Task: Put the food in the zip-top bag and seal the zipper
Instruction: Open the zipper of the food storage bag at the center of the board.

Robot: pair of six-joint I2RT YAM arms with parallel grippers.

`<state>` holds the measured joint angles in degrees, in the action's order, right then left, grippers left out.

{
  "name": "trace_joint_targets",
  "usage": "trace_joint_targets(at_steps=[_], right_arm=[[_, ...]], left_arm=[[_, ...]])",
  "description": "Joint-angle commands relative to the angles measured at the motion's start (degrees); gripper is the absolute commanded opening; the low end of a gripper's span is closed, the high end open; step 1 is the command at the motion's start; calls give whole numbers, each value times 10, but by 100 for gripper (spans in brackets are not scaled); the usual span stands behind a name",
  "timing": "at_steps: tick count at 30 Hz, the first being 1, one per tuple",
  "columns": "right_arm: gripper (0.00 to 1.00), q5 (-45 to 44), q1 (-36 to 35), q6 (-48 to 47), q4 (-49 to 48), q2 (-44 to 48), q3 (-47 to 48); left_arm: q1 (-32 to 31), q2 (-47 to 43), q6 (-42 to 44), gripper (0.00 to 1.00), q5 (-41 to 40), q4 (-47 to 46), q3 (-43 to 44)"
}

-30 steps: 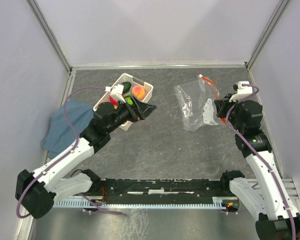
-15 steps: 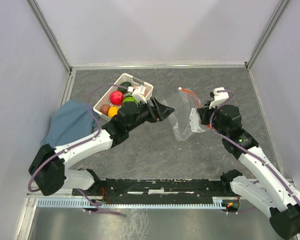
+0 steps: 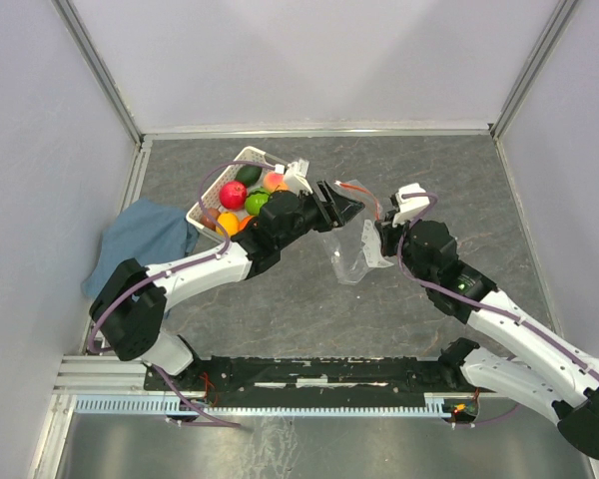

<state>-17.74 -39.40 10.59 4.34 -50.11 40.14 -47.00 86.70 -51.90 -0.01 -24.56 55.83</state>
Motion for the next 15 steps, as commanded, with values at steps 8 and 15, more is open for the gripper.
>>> trace_joint_targets(at_steps=[8,15], right_arm=[[2,-75,-56,-31,-55,-25,0],[2,-71,-61,-21,-64,-29,-13]], left_arm=[[-3,42,-33,59,-15,-3,53],[-2,53,-46,51,-7,0,39]])
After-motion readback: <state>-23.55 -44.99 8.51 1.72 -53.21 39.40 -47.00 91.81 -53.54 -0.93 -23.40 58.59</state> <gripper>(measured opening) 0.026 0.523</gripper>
